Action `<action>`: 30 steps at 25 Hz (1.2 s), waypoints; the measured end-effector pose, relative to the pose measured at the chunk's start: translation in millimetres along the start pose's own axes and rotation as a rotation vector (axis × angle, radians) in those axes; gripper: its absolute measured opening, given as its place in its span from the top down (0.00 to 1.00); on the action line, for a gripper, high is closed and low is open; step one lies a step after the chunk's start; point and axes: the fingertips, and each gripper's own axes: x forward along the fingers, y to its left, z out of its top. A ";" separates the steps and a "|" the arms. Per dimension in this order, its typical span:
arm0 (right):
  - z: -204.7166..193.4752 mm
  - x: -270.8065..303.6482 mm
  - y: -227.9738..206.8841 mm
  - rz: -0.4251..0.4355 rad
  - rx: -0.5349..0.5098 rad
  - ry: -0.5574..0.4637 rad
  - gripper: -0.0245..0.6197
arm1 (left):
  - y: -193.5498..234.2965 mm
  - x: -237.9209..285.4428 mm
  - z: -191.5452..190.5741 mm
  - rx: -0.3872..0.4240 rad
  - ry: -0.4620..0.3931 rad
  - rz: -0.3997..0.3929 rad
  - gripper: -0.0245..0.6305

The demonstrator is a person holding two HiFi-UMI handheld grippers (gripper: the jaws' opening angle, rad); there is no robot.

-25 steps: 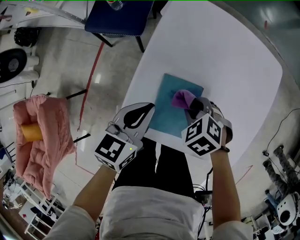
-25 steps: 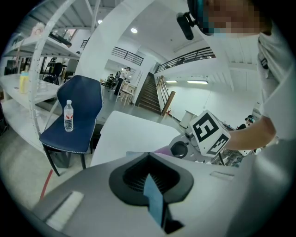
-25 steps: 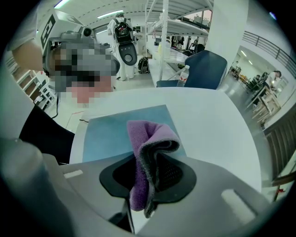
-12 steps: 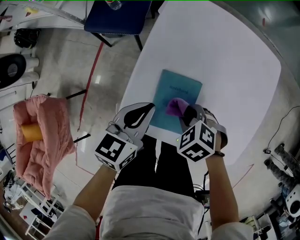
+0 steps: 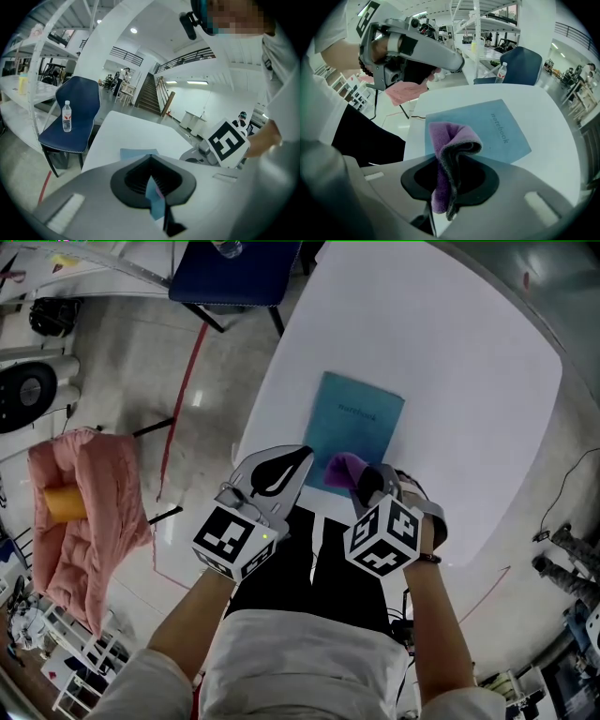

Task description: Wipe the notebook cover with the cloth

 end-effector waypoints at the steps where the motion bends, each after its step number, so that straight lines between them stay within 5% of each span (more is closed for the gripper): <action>1: -0.4 -0.2 4.1 0.006 0.001 0.001 0.80 | -0.4 -0.4 0.3 0.002 0.000 0.000 0.96; 18: -5.3 0.7 34.0 0.071 0.016 0.004 0.80 | -2.3 -3.1 -1.7 0.003 -0.001 -0.006 0.96; 30: 8.5 -21.2 -5.9 0.012 0.041 -0.032 0.80 | 11.5 -4.8 2.5 0.001 -0.004 0.006 0.96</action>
